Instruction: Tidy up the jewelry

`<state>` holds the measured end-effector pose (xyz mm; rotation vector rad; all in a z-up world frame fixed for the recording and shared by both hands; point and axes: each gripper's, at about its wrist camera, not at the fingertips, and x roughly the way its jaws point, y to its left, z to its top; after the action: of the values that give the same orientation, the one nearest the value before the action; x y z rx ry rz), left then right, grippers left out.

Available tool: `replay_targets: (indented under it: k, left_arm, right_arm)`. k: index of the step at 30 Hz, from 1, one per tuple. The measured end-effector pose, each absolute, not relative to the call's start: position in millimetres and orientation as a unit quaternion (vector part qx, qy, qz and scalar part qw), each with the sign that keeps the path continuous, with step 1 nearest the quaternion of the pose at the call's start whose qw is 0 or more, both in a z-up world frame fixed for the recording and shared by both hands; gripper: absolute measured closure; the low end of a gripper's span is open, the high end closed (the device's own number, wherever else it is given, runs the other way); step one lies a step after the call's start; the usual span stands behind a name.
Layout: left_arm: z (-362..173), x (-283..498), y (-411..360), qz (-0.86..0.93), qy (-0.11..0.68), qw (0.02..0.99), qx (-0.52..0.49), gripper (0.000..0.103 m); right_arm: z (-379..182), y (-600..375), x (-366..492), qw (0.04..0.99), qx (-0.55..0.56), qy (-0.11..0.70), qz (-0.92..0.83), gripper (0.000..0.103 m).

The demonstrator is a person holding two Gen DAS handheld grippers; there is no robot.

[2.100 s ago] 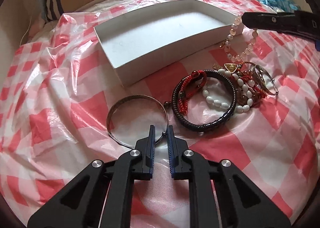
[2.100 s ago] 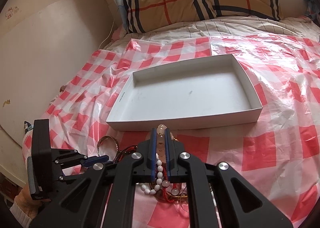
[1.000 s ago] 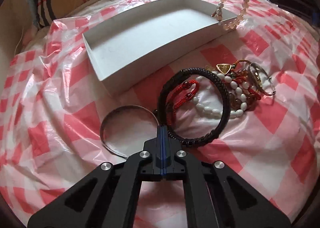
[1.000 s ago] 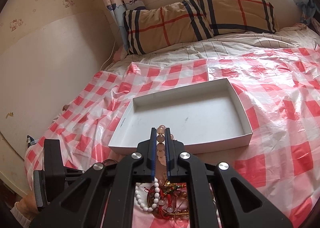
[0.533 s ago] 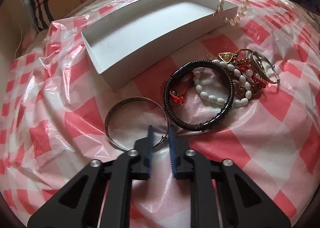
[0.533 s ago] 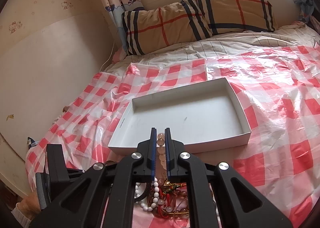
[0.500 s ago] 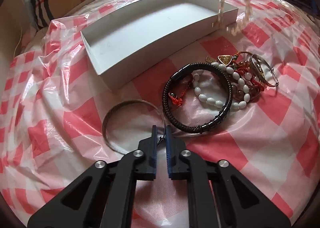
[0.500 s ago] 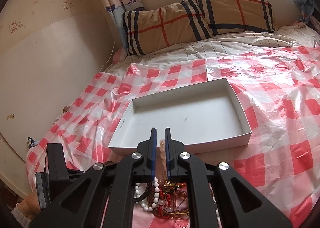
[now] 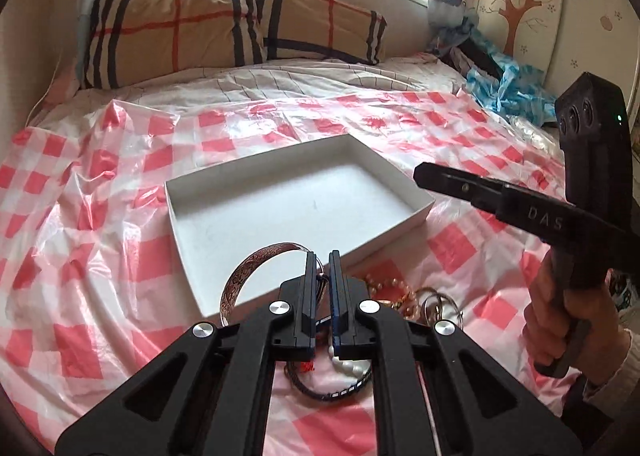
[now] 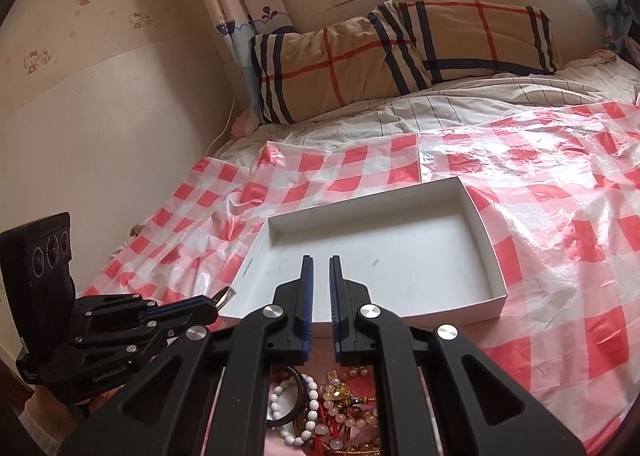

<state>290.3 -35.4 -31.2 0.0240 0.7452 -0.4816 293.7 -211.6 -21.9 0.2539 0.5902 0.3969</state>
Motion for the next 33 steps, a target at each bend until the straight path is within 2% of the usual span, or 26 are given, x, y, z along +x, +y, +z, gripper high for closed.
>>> replay_targets:
  k: [6,10,11,12,13,14,16,20,23,25,26,27,30,33]
  left_arm:
    - [-35,316,-38,-0.218,0.343,0.913,-0.028,0.097]
    - [-44,332,-30,-0.196,0.343,0.917,-0.055,0.096]
    - [-47,336,-28,-0.190,0.349,0.916,-0.055,0.091]
    - [-54,340,-27,-0.184,0.360,0.913,-0.055,0.080]
    - [-59,342,-25,-0.179,0.365,0.912,-0.056,0.072]
    - [-62,343,-23,-0.173,0.366,0.913,-0.055,0.065]
    - [-62,340,-20,-0.170,0.367,0.913,-0.052,0.064]
    - [-55,329,-16,-0.163,0.361,0.917,-0.048,0.053]
    - [-55,320,-18,-0.161,0.367,0.915,-0.035,0.046]
    - [-57,319,-20,-0.157,0.371,0.915,-0.024,0.043]
    - [-59,318,-22,-0.158,0.372,0.915,-0.019,0.042]
    - [-61,319,-25,-0.160,0.373,0.914,-0.014,0.041]
    - [-69,324,-30,-0.158,0.374,0.914,0.000,0.033]
    - [-87,335,-31,-0.155,0.398,0.904,0.006,0.032]
  right_arm:
    - [-14,-198,317,0.933,0.111,0.274,0.206,0.094]
    - [-19,-204,328,0.927,0.110,0.299,0.199,0.092]
    - [-22,-208,328,0.924,0.108,0.310,0.197,0.087]
    - [-26,-213,326,0.922,0.101,0.322,0.188,0.068]
    - [-33,-217,324,0.917,0.096,0.340,0.185,0.055]
    - [-41,-222,322,0.910,0.094,0.357,0.186,0.055]
    - [-59,-227,321,0.895,0.084,0.402,0.178,0.055]
    - [-88,-224,326,0.866,0.062,0.468,0.166,0.056]
    - [-106,-214,324,0.852,0.024,0.500,0.155,0.062]
    - [-119,-205,323,0.848,-0.013,0.511,0.145,0.075]
    - [-121,-201,322,0.849,-0.030,0.509,0.140,0.078]
    - [-122,-200,321,0.847,-0.031,0.509,0.147,0.093]
    - [-117,-204,318,0.848,-0.011,0.504,0.163,0.095]
    - [-95,-217,313,0.861,0.035,0.473,0.182,0.095]
